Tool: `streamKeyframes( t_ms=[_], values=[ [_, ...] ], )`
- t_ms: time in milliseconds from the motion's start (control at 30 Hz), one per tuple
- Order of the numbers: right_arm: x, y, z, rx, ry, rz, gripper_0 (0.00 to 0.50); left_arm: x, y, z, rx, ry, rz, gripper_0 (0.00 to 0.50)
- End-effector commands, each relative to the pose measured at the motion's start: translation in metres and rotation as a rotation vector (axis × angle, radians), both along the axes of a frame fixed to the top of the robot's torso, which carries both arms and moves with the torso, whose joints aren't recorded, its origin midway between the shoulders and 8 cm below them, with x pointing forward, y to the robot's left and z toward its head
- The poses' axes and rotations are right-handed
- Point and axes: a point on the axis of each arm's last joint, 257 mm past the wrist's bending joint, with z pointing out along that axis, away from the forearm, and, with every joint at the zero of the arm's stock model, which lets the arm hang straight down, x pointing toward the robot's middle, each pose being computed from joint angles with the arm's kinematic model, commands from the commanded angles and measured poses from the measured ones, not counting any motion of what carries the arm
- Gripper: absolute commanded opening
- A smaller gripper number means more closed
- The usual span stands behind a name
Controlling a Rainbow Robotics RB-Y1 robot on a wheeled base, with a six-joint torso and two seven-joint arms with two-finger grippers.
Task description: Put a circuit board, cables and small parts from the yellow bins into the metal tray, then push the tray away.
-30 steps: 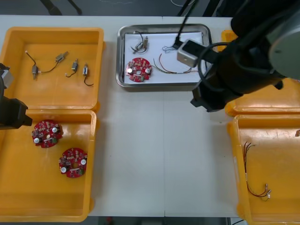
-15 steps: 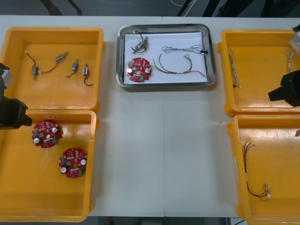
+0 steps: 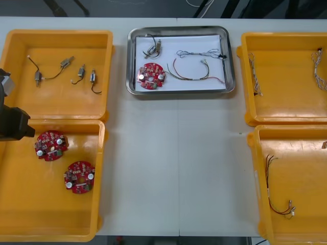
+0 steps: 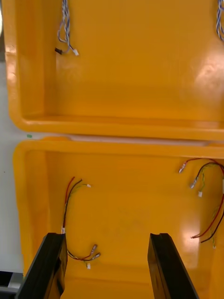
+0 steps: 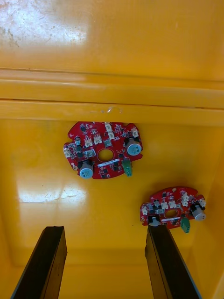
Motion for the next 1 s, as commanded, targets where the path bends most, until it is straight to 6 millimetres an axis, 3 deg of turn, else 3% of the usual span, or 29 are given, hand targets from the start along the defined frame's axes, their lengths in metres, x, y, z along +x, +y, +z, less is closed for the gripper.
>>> streamKeyframes(
  t_ms=[33,267,1000],
  values=[
    [-0.019,-0.038,-0.010,-0.081,0.042,-0.051,0.500,-0.003,0.018,0.014,0.091,-0.025,-0.067,0.500],
    [-0.026,-0.051,-0.019,-0.105,0.063,-0.082,0.500,-0.003,0.018,0.014,0.091,-0.025,-0.067,0.500],
    [-0.022,-0.038,-0.018,-0.101,0.063,-0.030,0.500,-0.003,0.018,0.014,0.091,-0.025,-0.067,0.500]
  ],
)
